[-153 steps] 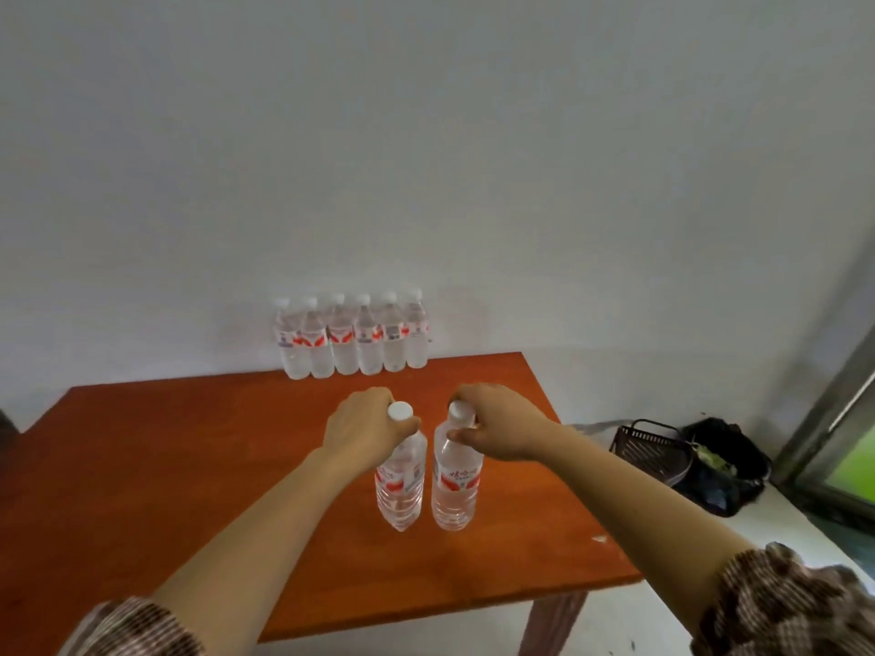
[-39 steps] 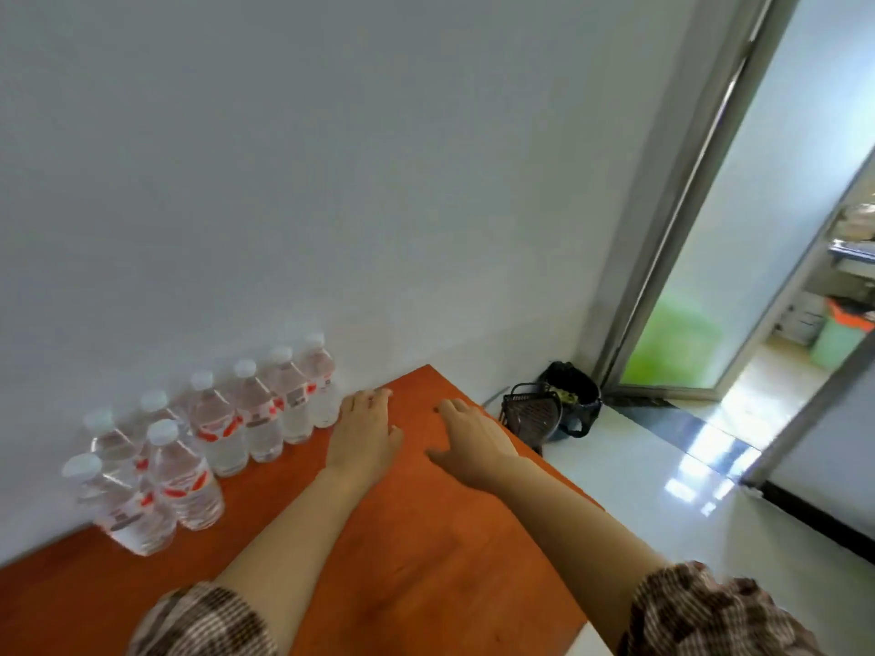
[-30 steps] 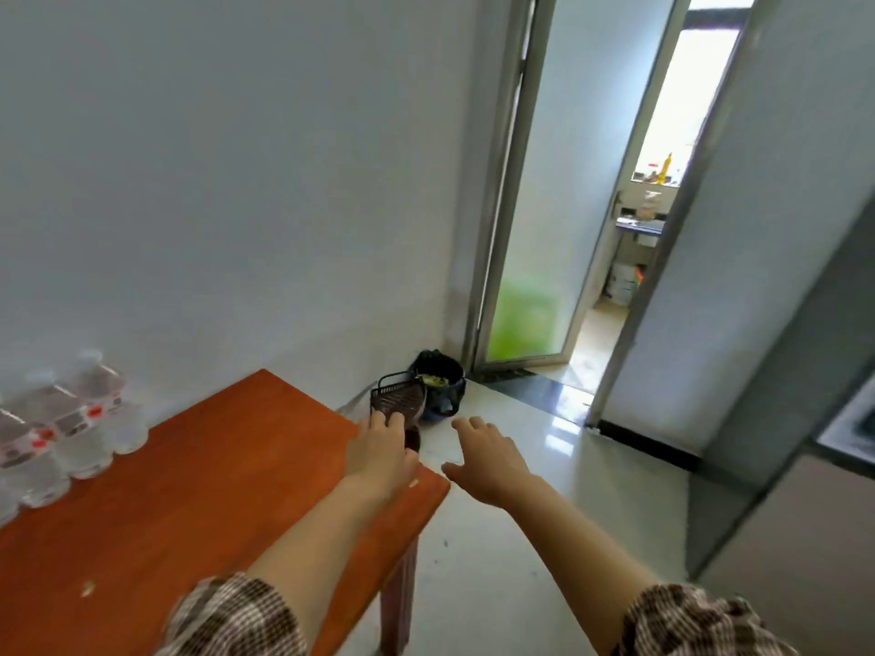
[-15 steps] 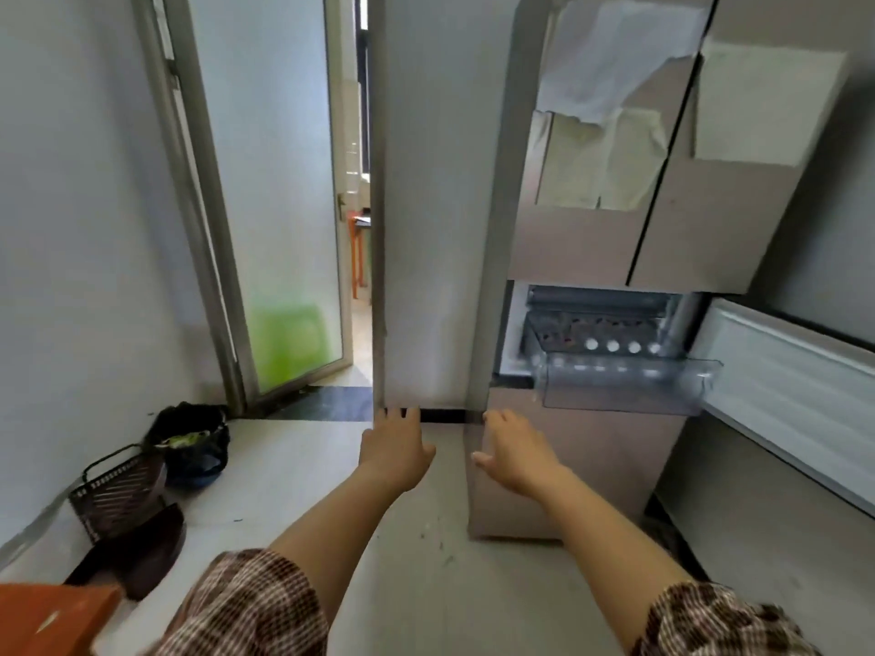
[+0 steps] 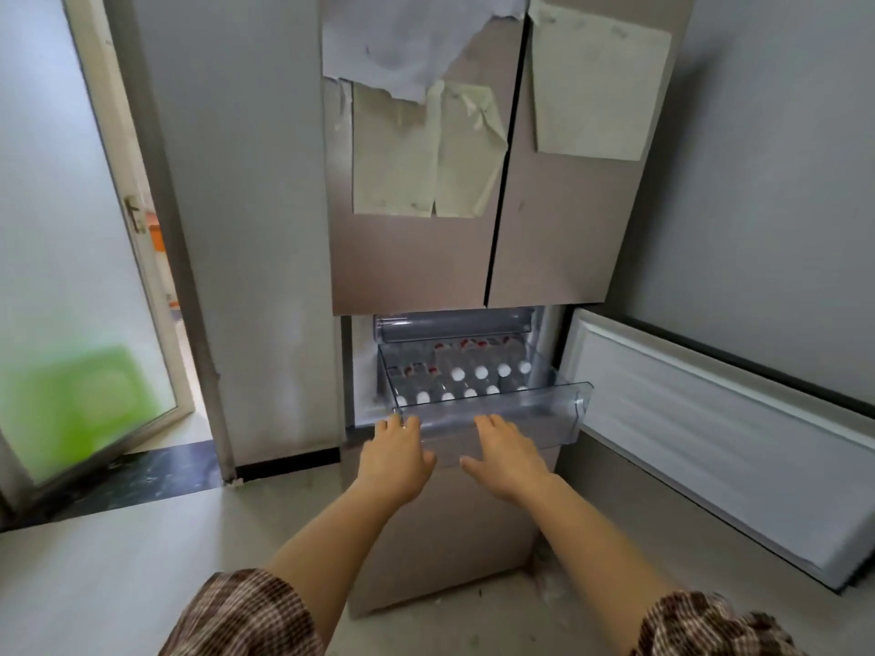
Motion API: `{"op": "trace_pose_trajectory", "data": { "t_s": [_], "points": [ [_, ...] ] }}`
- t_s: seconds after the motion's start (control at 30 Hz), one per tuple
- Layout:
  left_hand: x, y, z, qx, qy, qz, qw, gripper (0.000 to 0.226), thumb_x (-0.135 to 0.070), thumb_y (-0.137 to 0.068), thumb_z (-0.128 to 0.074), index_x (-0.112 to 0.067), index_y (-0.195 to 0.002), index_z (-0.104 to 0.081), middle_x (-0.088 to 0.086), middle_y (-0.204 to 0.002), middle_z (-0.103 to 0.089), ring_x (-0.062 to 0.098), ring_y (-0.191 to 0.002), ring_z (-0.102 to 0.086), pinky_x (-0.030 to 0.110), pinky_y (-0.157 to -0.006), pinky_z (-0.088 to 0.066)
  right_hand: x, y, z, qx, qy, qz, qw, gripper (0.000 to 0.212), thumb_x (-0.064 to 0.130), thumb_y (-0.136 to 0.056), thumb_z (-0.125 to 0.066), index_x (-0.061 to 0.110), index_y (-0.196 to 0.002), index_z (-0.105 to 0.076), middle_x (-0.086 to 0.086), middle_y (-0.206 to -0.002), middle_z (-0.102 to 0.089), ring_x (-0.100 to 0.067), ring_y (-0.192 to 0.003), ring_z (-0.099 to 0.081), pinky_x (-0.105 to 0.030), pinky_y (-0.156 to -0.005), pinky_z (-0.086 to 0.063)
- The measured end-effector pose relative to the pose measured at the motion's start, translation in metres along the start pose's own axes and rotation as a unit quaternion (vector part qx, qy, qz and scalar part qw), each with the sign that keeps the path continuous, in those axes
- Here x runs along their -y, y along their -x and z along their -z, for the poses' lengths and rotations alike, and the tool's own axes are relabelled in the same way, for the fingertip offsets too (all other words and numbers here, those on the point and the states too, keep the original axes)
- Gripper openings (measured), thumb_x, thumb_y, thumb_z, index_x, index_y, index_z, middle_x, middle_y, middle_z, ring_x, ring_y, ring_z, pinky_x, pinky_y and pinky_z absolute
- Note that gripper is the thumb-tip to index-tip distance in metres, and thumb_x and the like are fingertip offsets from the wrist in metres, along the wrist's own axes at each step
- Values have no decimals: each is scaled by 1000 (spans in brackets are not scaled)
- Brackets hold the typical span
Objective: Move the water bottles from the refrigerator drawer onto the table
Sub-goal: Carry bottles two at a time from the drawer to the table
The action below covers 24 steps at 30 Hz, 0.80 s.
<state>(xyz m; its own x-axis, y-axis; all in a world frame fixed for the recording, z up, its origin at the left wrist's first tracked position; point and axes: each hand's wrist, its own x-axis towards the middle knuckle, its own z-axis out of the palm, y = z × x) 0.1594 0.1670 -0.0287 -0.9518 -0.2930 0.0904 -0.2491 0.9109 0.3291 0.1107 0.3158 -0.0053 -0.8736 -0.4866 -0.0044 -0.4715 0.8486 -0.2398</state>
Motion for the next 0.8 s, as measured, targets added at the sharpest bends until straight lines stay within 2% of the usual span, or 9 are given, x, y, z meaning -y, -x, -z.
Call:
{"op": "trace_pose_trajectory", "data": {
  "t_s": [0.23, 0.47, 0.7, 0.8],
  "points": [
    [-33, -112, -27, 22, 14, -29, 999, 48, -35, -94, -48, -16, -136, -38, 9, -136, -41, 27, -127, -38, 39, -97, -44, -64, -99, 12, 12, -6, -17, 1000, 58, 35, -94, -55, 12, -143, -32, -9, -145, -38, -27, -133, -37, -43, -106, -37],
    [-48, -219, -67, 52, 14, -2, 999, 46, -34, -95, -45, -15, -137, -40, 10, -138, -41, 29, -128, -37, 41, -99, -43, -123, -211, 9, 23, -17, 2, 1000, 49, 34, -93, -56, 12, -135, -41, -11, -136, -47, -31, -123, -46, -42, -96, -42],
    [-57, -312, -122, 110, 26, 70, 991, 55, -35, -94, -49, -19, -145, -32, 11, -150, -30, 28, -137, -30, 43, -108, -37, -173, -320, -26, 113, -25, 34, 993, 54, 25, -93, -55, 18, -143, -37, -11, -141, -44, -29, -126, -45, -37, -100, -42],
    [-56, -342, -142, 133, 22, 87, 987, 58, -36, -95, -48, -21, -148, -27, 12, -152, -26, 30, -139, -26, 42, -107, -34, -185, -355, -40, 139, -22, 50, 989, 55, 23, -95, -51, 23, -146, -33, -11, -145, -42, -31, -128, -44, -37, -102, -39]
  ]
}}
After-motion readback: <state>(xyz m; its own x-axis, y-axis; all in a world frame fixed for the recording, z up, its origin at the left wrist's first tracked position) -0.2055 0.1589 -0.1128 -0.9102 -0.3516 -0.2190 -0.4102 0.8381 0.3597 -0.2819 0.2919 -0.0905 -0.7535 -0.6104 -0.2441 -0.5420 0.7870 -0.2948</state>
